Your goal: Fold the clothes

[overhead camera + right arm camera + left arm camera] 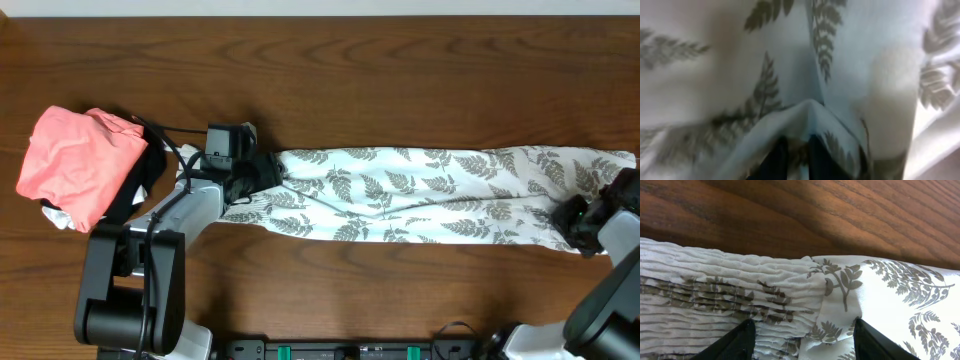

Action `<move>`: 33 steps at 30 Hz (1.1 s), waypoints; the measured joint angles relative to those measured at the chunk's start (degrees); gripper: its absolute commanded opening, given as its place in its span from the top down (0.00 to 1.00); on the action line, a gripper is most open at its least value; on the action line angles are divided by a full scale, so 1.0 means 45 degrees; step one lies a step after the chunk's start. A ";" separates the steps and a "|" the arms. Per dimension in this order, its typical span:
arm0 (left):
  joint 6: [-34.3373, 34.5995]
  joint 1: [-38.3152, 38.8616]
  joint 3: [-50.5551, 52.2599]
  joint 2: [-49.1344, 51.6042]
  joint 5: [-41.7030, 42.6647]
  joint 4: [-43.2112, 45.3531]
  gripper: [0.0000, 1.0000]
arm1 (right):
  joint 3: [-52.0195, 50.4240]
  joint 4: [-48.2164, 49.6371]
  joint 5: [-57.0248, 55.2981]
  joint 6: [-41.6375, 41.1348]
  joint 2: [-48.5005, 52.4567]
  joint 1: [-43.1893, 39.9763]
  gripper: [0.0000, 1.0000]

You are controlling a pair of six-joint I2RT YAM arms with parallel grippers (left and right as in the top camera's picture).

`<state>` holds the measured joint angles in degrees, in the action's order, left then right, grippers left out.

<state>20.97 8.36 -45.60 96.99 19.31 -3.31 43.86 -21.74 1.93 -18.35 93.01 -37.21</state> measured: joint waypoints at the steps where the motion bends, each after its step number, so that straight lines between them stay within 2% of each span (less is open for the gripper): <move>1: 0.0000 0.0000 0.0000 0.0000 0.0005 -0.0010 0.36 | 0.0024 0.0408 -0.0034 -0.0005 0.0044 0.0000 0.86; 8: 0.0000 0.0000 0.0000 0.0000 0.0024 -0.0073 0.36 | 0.0102 0.1734 -0.0194 0.0000 0.0515 -0.0141 0.85; 33: 0.0000 0.0000 0.0000 0.0000 0.0049 -0.0073 0.36 | 0.0102 0.2093 -0.0282 0.0034 0.0583 -0.0597 0.83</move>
<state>20.97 8.36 -45.60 96.99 19.53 -3.64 44.31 -12.32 0.67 -18.20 95.64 -39.90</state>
